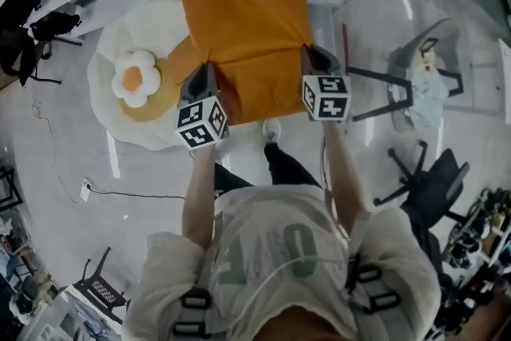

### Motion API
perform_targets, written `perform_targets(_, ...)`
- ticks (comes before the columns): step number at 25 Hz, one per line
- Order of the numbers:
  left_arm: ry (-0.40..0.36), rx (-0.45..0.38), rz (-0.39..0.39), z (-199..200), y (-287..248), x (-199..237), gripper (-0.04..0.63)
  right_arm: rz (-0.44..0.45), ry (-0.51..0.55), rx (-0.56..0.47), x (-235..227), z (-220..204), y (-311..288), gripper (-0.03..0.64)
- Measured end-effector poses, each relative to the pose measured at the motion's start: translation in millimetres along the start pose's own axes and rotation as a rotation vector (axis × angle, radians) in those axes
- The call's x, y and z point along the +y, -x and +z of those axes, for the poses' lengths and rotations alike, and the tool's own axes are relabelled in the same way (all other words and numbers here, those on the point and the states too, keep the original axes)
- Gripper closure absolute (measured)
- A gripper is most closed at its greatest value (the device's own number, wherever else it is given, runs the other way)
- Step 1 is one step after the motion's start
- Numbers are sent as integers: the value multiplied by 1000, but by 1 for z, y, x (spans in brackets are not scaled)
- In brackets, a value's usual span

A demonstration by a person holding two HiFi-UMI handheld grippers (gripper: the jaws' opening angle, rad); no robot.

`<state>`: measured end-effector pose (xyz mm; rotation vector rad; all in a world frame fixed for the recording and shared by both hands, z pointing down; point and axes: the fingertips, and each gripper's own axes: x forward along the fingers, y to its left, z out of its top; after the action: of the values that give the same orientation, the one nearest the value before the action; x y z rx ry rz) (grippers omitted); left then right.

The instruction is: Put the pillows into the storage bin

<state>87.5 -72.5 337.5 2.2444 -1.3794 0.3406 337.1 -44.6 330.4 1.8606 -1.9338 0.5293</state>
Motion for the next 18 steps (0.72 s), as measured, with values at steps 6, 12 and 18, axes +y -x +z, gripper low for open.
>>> perform_targets(6,-27,35,-120,1,-67,-105,584,-115,-32,16,-119,-13,15,604)
perform_targets(12,-73,62,-176,1,-108,-160,584,-168,-88,17,-182,-27,18,604)
perform_targets(18,-80,94,-187,-13,-132,-172,584,-178,-110,44,-202,-46,5,604)
